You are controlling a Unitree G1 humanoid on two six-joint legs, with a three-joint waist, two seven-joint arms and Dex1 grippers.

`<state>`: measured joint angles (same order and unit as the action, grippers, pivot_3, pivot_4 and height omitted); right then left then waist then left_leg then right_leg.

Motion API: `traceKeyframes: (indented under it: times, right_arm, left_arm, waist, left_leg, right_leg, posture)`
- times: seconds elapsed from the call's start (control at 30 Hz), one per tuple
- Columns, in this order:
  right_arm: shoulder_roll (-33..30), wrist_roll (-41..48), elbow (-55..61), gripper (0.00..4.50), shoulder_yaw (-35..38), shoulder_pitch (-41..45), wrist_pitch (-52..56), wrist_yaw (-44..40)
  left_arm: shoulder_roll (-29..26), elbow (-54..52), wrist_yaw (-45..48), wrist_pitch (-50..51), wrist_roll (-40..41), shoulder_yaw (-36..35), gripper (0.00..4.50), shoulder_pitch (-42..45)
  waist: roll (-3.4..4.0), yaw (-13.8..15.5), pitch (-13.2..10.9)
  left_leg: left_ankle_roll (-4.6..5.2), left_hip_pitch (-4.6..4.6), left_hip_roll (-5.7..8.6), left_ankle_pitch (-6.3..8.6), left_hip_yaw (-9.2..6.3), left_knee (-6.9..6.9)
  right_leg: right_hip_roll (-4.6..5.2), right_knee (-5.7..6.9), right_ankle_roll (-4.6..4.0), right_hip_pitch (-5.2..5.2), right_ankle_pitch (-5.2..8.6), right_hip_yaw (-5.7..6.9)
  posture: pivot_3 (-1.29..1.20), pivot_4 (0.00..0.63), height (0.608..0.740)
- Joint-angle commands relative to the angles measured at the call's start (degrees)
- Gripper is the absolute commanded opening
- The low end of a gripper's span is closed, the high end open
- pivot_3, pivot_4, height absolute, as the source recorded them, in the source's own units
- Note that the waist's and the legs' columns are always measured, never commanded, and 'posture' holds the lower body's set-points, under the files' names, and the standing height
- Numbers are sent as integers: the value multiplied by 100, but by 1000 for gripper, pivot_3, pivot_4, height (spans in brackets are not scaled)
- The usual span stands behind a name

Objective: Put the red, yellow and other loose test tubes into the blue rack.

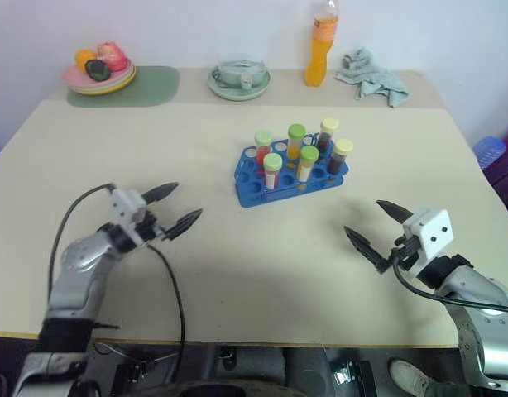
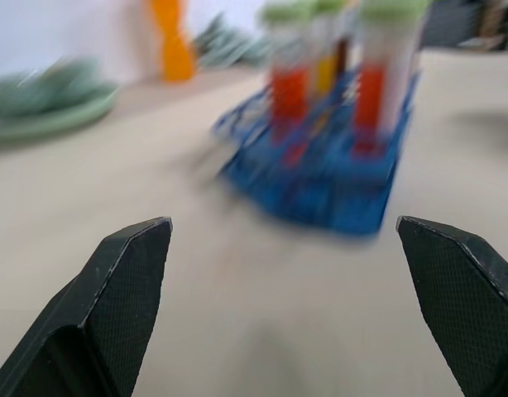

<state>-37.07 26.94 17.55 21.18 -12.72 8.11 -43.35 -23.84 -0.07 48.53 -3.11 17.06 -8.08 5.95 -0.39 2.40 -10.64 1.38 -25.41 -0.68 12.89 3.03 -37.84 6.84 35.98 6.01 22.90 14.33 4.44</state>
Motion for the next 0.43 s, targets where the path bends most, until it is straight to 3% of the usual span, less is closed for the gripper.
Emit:
traceKeyframes:
  times: [0.03, 0.43]
  right_arm:
    - [-99, -13, -284, 4500, 198, 44, -271, -260]
    - [-189, -62, -1306, 4500, 190, 267, -733, -959]
  left_arm:
    - [-169, -680, -155, -29, 261, -397, 4440, -489]
    - [-339, -1647, -687, 743, 566, -544, 4440, -1317]
  waist:
    - [4, -9, 2]
    - [29, -23, 16]
  left_leg:
    - [0, 0, 0, 2, 0, 0]
    - [-2, 0, -2, 4, 6, 9]
  right_leg:
    - [1, -7, -1, 6, 0, 0]
    - [1, -20, -3, 13, 1, -4]
  posture:
    - [0, 150, 740]
    - [0, 150, 740]
